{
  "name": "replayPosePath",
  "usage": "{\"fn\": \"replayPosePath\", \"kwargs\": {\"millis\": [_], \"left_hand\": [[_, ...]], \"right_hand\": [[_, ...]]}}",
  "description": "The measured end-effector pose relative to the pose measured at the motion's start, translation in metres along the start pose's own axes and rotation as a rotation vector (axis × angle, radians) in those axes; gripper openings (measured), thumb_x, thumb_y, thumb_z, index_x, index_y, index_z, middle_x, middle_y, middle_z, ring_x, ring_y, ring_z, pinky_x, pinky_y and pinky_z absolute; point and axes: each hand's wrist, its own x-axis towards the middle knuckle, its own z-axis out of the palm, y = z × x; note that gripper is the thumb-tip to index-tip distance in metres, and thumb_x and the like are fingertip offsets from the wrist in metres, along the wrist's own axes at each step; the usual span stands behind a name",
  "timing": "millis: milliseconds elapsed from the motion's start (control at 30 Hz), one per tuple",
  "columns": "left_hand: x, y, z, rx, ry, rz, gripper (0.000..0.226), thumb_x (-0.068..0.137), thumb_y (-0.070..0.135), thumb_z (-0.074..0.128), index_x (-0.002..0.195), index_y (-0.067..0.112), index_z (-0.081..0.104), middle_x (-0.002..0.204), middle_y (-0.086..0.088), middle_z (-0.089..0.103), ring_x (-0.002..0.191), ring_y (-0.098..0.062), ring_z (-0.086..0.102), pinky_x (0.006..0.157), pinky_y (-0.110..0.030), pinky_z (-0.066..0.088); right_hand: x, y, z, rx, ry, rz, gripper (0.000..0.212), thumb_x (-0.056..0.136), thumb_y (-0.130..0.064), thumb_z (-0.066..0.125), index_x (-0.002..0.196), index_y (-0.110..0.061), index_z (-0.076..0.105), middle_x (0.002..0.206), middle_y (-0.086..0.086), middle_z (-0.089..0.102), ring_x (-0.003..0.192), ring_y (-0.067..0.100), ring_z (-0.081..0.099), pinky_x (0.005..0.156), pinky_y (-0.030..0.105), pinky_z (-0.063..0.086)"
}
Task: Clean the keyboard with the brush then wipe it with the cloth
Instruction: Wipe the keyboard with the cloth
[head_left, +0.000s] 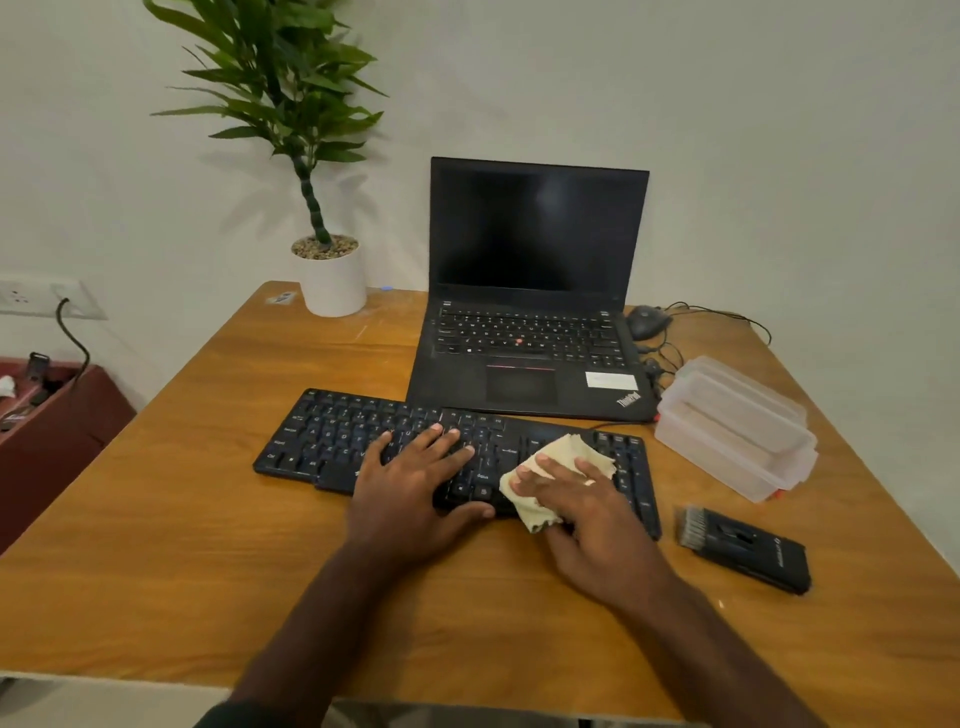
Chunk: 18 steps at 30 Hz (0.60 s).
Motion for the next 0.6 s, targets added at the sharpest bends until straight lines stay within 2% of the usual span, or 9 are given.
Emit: {"fn": "replayPosePath", "kwargs": {"millis": [67, 167, 267, 333, 400, 467, 533, 600], "left_hand": [[0.000, 0.001, -0.001, 0.008, -0.027, -0.014, 0.089, 0.075, 0.089, 0.024, 0.144, 0.038, 0.046, 0.157, 0.012, 0.036, 0.148, -0.005, 0.022, 0.122, -0.051, 0.008], [0.000, 0.002, 0.000, 0.019, -0.018, -0.018, 0.090, 0.075, 0.091, 0.023, 0.144, 0.038, 0.047, 0.156, 0.012, 0.038, 0.148, -0.005, 0.023, 0.122, -0.052, 0.009], [0.000, 0.004, -0.003, 0.036, -0.058, -0.032, 0.100, 0.070, 0.095, 0.009, 0.146, 0.040, 0.042, 0.158, 0.013, 0.033, 0.148, -0.003, 0.018, 0.122, -0.049, 0.005], [0.001, 0.005, -0.006, 0.045, -0.090, -0.040, 0.104, 0.067, 0.095, 0.001, 0.149, 0.041, 0.036, 0.161, 0.015, 0.026, 0.149, -0.001, 0.013, 0.122, -0.048, 0.002], [0.001, 0.006, -0.008, 0.046, -0.102, -0.041, 0.107, 0.065, 0.095, -0.003, 0.150, 0.042, 0.034, 0.161, 0.015, 0.024, 0.149, -0.001, 0.011, 0.122, -0.047, 0.000], [0.000, 0.006, -0.008, 0.040, -0.108, -0.035, 0.109, 0.064, 0.096, -0.005, 0.150, 0.041, 0.034, 0.162, 0.014, 0.024, 0.150, -0.002, 0.011, 0.122, -0.048, 0.000], [0.000, 0.006, -0.007, 0.024, -0.097, -0.032, 0.108, 0.065, 0.096, -0.004, 0.149, 0.040, 0.035, 0.161, 0.013, 0.025, 0.150, -0.002, 0.012, 0.122, -0.048, -0.001], [0.001, 0.006, -0.006, 0.023, -0.086, -0.027, 0.108, 0.066, 0.096, -0.003, 0.149, 0.040, 0.037, 0.161, 0.013, 0.027, 0.149, -0.003, 0.013, 0.123, -0.047, 0.000]], "right_hand": [[0.001, 0.019, -0.006, 0.105, -0.040, -0.039, 0.056, 0.084, -0.019, 0.052, 0.135, -0.040, 0.059, 0.146, -0.021, 0.049, 0.143, -0.014, 0.024, 0.128, 0.039, 0.013], [0.009, 0.025, -0.012, 0.210, -0.085, -0.093, 0.046, 0.089, -0.013, 0.062, 0.120, -0.048, 0.068, 0.134, -0.022, 0.063, 0.136, -0.003, 0.045, 0.123, 0.038, 0.024], [0.012, 0.022, -0.017, 0.363, -0.176, -0.051, 0.028, 0.093, -0.014, 0.064, 0.109, -0.032, 0.077, 0.115, -0.016, 0.072, 0.118, 0.002, 0.060, 0.108, 0.028, 0.039], [0.012, 0.023, -0.023, 0.581, -0.180, 0.061, 0.023, 0.088, -0.021, 0.060, 0.102, -0.017, 0.077, 0.101, -0.005, 0.075, 0.101, 0.009, 0.067, 0.091, 0.026, 0.047], [0.015, 0.026, -0.032, 0.797, -0.025, 0.211, 0.023, 0.086, -0.024, 0.060, 0.096, -0.010, 0.075, 0.091, 0.000, 0.075, 0.092, 0.017, 0.068, 0.082, 0.029, 0.048], [0.022, 0.026, -0.039, 0.931, 0.238, 0.348, 0.015, 0.097, -0.019, 0.059, 0.100, -0.016, 0.073, 0.093, -0.001, 0.076, 0.096, 0.021, 0.068, 0.077, 0.028, 0.051], [0.027, 0.021, -0.044, 0.849, 0.522, 0.360, 0.019, 0.103, -0.018, 0.055, 0.108, -0.026, 0.071, 0.102, -0.007, 0.075, 0.097, 0.009, 0.069, 0.074, 0.018, 0.053], [0.028, 0.017, -0.044, 0.601, 0.691, 0.269, 0.026, 0.101, -0.018, 0.059, 0.124, -0.024, 0.069, 0.108, -0.009, 0.073, 0.094, -0.004, 0.066, 0.074, 0.011, 0.049]]}}
